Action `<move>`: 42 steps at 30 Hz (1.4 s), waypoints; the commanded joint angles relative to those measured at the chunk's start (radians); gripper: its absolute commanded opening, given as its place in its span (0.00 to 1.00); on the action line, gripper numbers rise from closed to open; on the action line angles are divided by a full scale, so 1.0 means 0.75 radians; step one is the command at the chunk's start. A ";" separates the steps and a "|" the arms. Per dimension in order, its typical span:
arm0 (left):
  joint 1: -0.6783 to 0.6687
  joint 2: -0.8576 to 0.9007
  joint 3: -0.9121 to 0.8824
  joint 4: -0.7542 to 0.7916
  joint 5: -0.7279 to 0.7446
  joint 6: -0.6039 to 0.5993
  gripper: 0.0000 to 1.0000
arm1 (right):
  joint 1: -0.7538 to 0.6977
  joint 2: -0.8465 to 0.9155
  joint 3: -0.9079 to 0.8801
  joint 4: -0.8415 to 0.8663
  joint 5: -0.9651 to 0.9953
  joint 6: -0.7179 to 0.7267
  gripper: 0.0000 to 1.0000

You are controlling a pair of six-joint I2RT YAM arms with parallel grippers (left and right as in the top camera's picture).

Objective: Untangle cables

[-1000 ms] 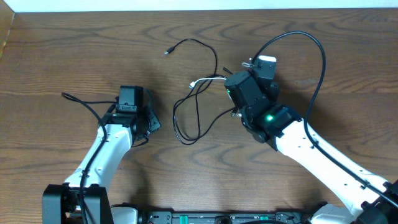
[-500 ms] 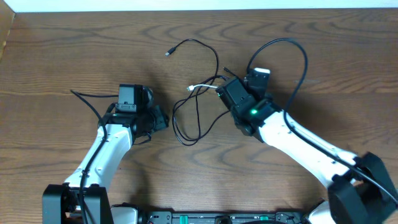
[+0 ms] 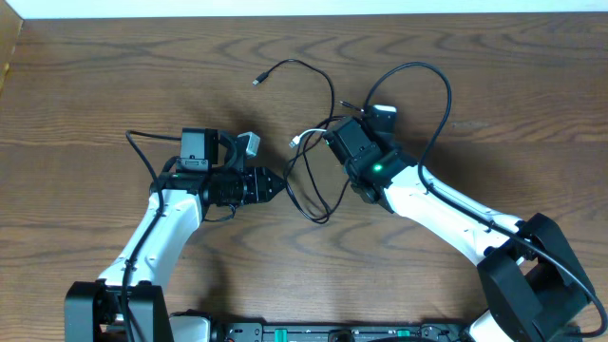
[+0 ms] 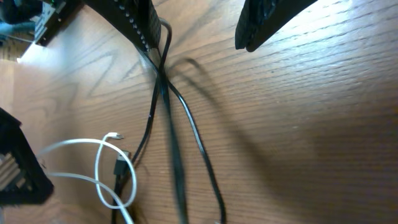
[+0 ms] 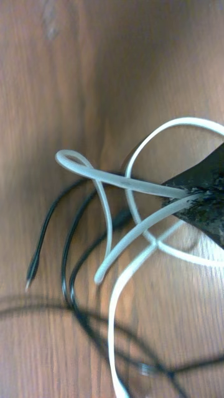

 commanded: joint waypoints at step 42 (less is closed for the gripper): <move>-0.002 -0.009 0.021 0.012 -0.141 0.035 0.48 | -0.209 -0.042 -0.004 0.526 0.068 -0.657 0.01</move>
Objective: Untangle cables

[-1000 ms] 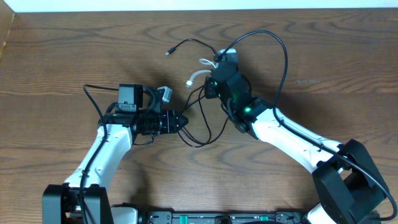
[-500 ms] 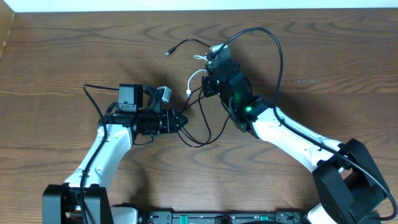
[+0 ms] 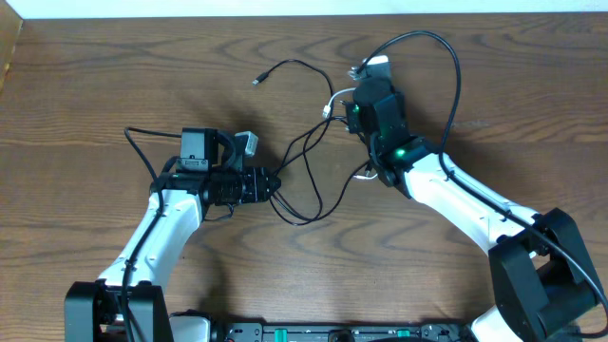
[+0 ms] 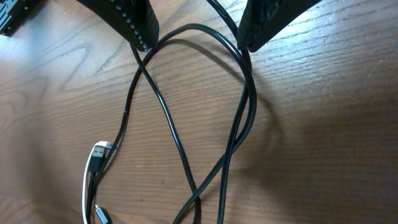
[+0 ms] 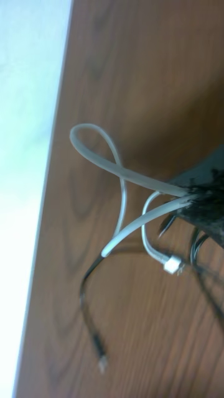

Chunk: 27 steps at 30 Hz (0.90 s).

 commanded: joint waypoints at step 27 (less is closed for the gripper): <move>-0.002 -0.009 0.021 0.001 -0.017 -0.011 0.49 | -0.293 -0.036 -0.031 -0.747 -0.049 0.357 0.96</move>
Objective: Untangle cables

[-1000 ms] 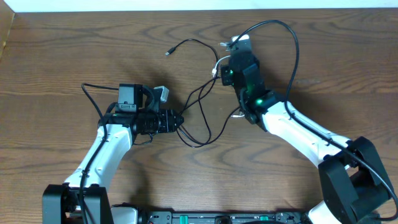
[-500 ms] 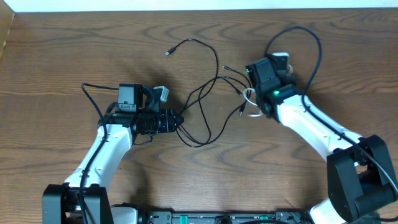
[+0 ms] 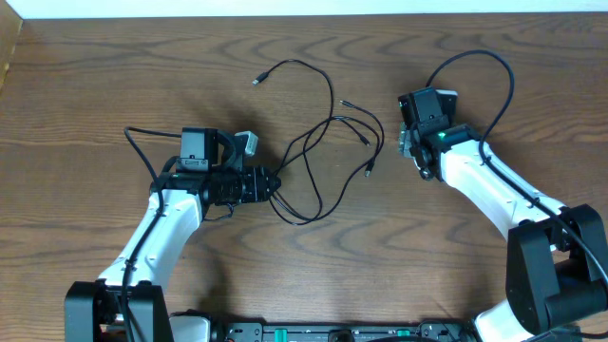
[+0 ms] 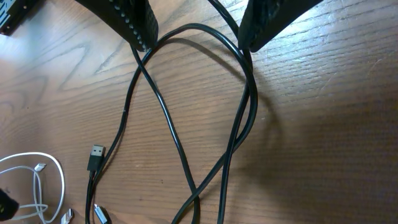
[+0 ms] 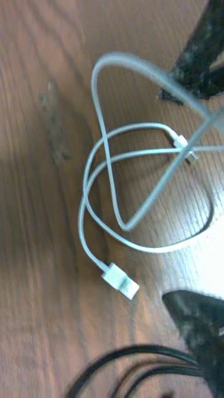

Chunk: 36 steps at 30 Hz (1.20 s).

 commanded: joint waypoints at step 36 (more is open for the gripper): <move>-0.002 -0.009 0.021 -0.003 -0.014 -0.011 0.49 | -0.003 -0.034 -0.010 -0.277 -0.619 0.013 0.01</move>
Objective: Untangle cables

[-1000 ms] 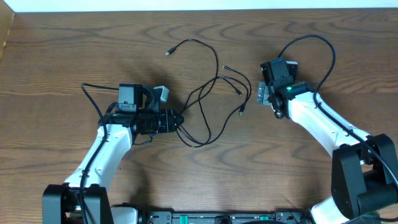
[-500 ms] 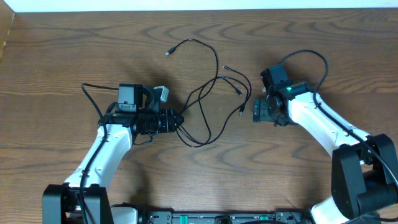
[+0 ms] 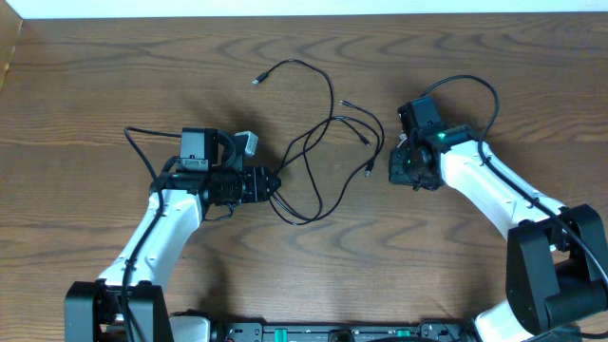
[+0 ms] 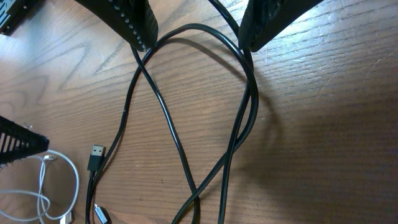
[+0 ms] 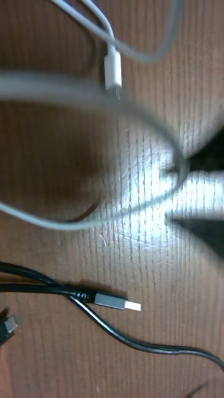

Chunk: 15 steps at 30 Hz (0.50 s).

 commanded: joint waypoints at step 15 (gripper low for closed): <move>-0.002 -0.009 0.021 -0.002 -0.014 -0.011 0.49 | -0.003 -0.033 -0.005 -0.015 0.016 0.001 0.96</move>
